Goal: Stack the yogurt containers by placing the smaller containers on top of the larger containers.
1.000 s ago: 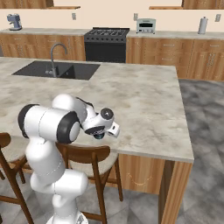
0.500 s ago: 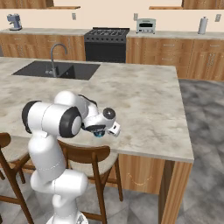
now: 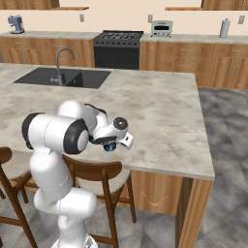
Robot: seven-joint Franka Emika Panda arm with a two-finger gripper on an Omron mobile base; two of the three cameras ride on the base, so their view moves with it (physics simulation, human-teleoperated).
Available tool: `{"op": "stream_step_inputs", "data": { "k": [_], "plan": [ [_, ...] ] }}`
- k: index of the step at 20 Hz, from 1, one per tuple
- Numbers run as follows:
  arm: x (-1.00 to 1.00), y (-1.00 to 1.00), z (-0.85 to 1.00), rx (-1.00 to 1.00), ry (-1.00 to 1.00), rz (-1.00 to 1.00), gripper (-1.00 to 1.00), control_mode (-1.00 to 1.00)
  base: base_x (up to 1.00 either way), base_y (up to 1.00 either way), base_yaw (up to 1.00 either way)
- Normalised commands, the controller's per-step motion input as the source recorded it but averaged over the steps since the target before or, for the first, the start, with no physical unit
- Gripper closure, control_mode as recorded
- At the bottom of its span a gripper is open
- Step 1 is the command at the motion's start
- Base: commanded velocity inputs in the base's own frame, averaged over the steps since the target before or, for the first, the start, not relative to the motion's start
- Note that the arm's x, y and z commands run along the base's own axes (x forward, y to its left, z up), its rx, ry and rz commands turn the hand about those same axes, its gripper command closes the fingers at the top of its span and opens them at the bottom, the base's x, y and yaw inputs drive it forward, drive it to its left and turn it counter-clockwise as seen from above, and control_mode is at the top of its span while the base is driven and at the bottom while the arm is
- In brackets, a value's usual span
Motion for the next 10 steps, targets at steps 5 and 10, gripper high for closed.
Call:
{"op": "stream_step_inputs", "data": {
  "k": [5, 10],
  "plan": [
    [0.00, 0.00, 0.50, 0.03, 0.00, -0.10, 1.00, -1.00, 0.00, 0.00, 0.00],
    [0.00, -0.02, 0.63, 0.07, 0.00, -0.07, 1.00, -1.00, 0.00, 0.00, 0.00]
  ]
}}
